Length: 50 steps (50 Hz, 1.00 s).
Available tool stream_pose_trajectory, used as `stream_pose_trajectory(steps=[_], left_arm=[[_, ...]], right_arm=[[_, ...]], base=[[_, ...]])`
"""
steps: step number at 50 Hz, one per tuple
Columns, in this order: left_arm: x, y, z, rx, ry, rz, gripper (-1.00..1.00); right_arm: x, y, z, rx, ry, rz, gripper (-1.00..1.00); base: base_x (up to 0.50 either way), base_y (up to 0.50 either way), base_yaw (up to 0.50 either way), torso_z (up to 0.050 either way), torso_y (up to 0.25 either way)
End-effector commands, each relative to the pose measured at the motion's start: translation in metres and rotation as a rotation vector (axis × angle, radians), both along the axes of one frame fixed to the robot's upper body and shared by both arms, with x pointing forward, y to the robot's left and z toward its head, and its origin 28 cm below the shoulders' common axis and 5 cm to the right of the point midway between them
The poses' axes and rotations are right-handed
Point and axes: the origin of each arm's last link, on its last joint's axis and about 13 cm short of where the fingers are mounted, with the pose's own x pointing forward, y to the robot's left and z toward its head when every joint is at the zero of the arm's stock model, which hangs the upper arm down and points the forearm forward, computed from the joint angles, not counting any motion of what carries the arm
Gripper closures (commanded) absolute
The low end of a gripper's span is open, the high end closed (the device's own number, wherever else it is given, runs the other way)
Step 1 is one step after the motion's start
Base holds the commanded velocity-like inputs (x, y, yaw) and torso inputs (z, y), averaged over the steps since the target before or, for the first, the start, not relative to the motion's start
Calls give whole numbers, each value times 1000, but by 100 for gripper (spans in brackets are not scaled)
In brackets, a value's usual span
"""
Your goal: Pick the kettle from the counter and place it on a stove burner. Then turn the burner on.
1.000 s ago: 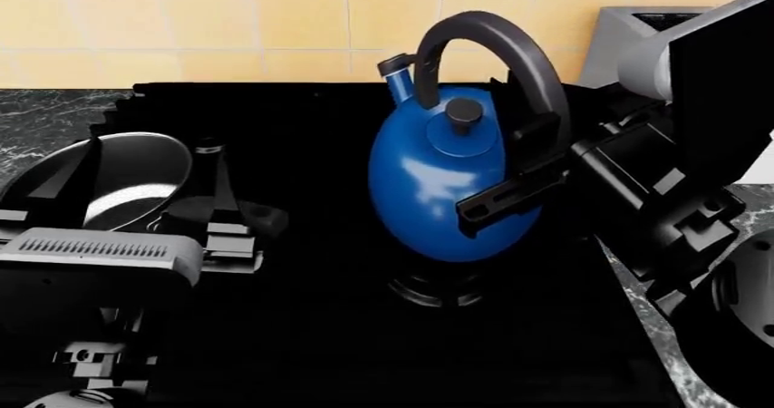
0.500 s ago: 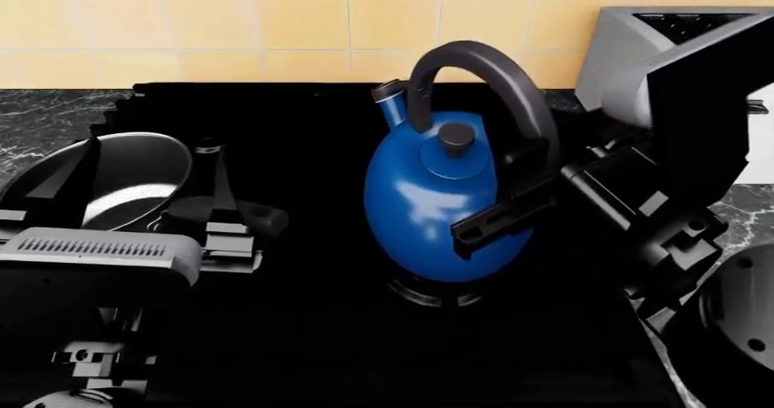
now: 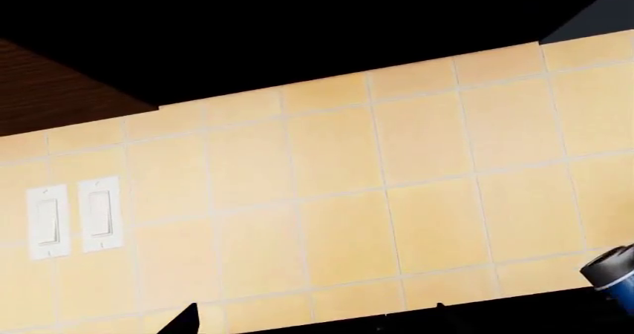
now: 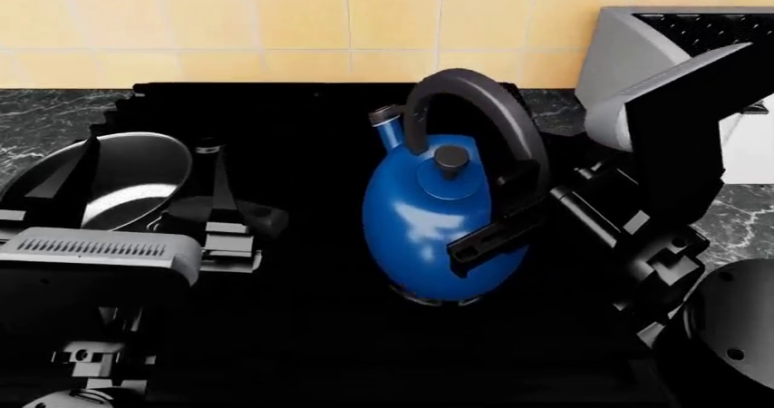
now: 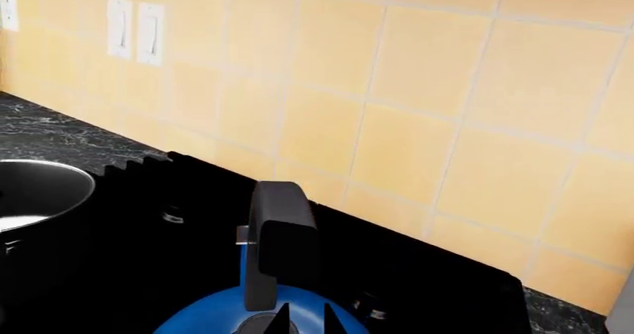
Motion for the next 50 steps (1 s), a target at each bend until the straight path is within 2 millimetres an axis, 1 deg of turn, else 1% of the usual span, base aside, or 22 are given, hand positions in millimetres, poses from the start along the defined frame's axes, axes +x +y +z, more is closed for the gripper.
stream_pose_trajectory(steps=[1,17,37,38,50], left_arm=[[0,0,0,0,-1,0,-100],[-1,0,0,-1,-2,0,-100],[-1,0,0,-2,0,0,-100],[-1,0,0,-2,0,0,-100],[0,0,0,-2,-1,3,-100]], right_arm=[[4,-2,-3,13,-16,-28,100],[6,-4,-9,18,1,-32,100],[10,-2,-23,-8,39,-19,100],[9,-2,-22,-12,38,-16,-100],[7,0,-22,-27,41,11,-100]], base=[[0,0,0,0,0],[0,0,0,1,1],[1,0,0,0,0],[0,0,0,0,0],[0,0,0,0,0]])
